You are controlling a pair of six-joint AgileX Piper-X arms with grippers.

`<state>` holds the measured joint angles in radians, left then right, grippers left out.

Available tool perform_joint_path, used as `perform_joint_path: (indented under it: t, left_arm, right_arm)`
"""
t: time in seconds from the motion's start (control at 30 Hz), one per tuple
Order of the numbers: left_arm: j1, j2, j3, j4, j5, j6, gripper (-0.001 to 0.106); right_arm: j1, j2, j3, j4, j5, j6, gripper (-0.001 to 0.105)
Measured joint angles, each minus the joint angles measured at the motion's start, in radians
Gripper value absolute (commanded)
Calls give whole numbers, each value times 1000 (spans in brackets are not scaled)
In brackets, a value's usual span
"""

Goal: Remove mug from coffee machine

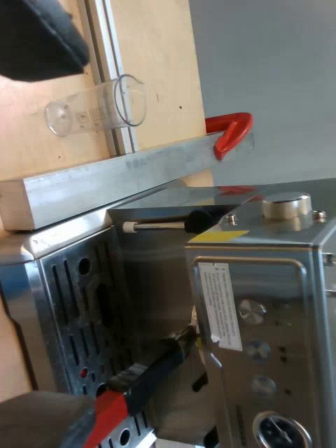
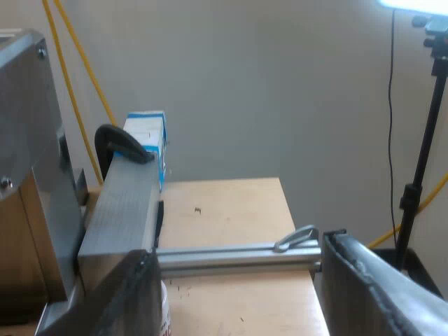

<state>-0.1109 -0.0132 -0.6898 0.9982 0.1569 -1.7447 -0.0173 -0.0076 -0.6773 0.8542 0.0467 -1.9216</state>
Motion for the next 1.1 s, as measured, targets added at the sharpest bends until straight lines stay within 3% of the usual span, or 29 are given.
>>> perform_joint_path:
  t: [0.3, 0.77, 1.1]
  left_arm:
    - [0, 0, 129, -141, 10, 0, 90]
    - [0, 0, 212, -120, 17, 2, 90]
    - [0, 0, 235, -93, 17, 2, 90]
  right_arm:
    - [0, 0, 83, 0, -40, 0, 52]
    - [0, 0, 236, 2, -47, 19, 52]
    - [0, 0, 253, 11, -47, 22, 52]
